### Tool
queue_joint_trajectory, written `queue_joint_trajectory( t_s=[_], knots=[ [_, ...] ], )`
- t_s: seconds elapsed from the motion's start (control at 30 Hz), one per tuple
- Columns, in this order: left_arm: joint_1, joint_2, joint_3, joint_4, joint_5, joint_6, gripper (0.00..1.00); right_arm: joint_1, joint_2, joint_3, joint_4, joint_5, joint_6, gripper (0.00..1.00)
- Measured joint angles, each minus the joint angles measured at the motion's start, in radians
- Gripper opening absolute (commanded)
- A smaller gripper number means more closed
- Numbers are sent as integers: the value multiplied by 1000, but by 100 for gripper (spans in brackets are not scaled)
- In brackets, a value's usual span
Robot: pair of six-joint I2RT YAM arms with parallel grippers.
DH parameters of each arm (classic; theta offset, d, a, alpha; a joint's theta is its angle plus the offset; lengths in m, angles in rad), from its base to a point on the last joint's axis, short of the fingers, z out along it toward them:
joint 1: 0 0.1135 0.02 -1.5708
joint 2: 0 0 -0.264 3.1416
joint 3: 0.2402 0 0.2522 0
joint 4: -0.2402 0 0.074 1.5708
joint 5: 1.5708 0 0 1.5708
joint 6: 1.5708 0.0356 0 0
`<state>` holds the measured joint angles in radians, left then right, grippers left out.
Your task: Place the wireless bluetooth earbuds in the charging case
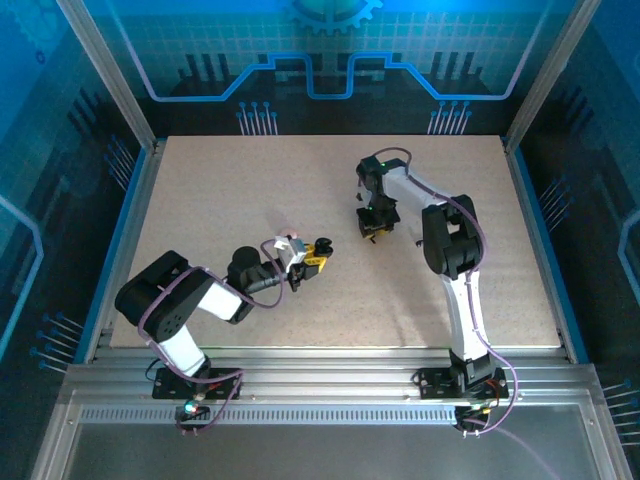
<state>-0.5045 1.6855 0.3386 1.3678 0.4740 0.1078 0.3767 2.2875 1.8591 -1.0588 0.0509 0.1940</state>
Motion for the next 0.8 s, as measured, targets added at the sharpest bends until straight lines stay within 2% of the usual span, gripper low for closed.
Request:
queue_joint_trajectory(
  t_s=[0.53,0.8],
  knots=[
    [11,-13,0,0,-7,7,17,2,-4,-2,-3,3,8,20],
    [11,-13,0,0,-6,6,15,2,-123,-192,103,2,17,19]
  ],
)
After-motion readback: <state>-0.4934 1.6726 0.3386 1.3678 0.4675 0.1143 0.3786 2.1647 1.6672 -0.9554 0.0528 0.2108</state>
